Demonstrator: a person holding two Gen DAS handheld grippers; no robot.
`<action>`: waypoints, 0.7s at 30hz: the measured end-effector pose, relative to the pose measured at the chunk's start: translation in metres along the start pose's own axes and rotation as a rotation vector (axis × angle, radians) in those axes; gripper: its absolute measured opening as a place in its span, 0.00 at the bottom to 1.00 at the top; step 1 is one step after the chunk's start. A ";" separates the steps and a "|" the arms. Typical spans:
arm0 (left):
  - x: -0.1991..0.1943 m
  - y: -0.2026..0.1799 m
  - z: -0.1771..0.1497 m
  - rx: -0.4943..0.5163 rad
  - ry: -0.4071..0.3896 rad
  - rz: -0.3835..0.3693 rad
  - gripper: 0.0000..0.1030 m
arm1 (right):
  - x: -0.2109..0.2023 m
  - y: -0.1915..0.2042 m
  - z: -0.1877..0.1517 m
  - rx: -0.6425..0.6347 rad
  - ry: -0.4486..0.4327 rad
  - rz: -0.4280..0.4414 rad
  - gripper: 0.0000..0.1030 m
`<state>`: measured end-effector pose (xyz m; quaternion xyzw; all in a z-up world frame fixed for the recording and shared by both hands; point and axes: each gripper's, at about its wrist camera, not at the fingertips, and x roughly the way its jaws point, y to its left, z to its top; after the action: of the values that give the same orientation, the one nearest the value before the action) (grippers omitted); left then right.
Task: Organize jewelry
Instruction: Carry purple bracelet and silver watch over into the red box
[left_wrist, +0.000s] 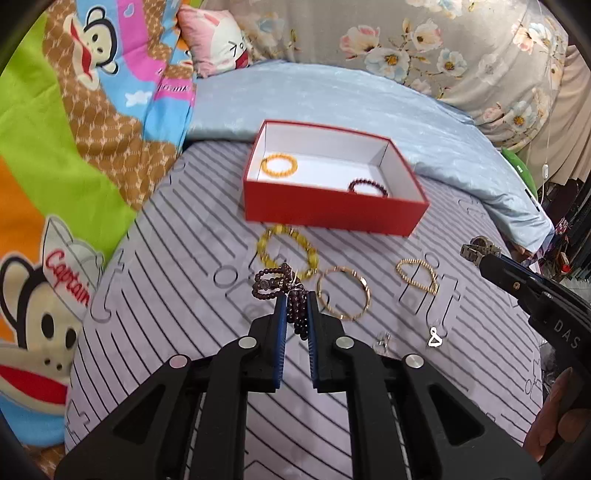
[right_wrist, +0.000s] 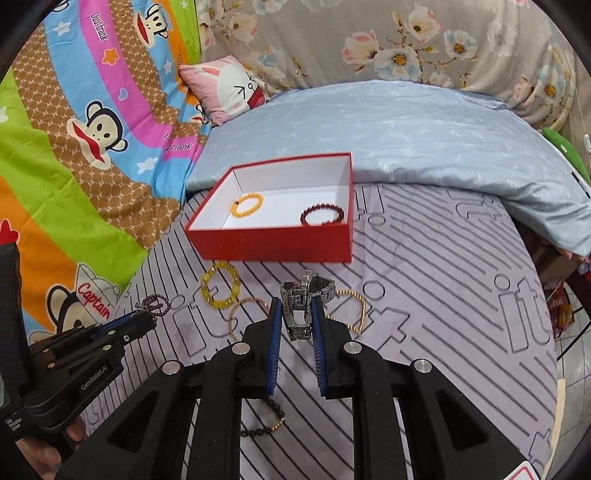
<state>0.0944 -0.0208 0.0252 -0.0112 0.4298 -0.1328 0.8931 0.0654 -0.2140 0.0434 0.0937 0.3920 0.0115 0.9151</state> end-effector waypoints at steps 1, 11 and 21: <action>-0.001 -0.001 0.005 0.004 -0.008 -0.001 0.10 | 0.000 0.000 0.004 -0.002 -0.006 0.001 0.14; 0.022 0.002 0.075 0.024 -0.063 0.019 0.10 | 0.025 0.003 0.061 -0.038 -0.030 -0.004 0.15; 0.081 -0.002 0.137 0.048 -0.062 0.033 0.10 | 0.089 0.009 0.121 -0.068 -0.018 -0.002 0.15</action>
<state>0.2472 -0.0551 0.0499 0.0132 0.3987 -0.1280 0.9080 0.2151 -0.2161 0.0632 0.0625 0.3832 0.0233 0.9213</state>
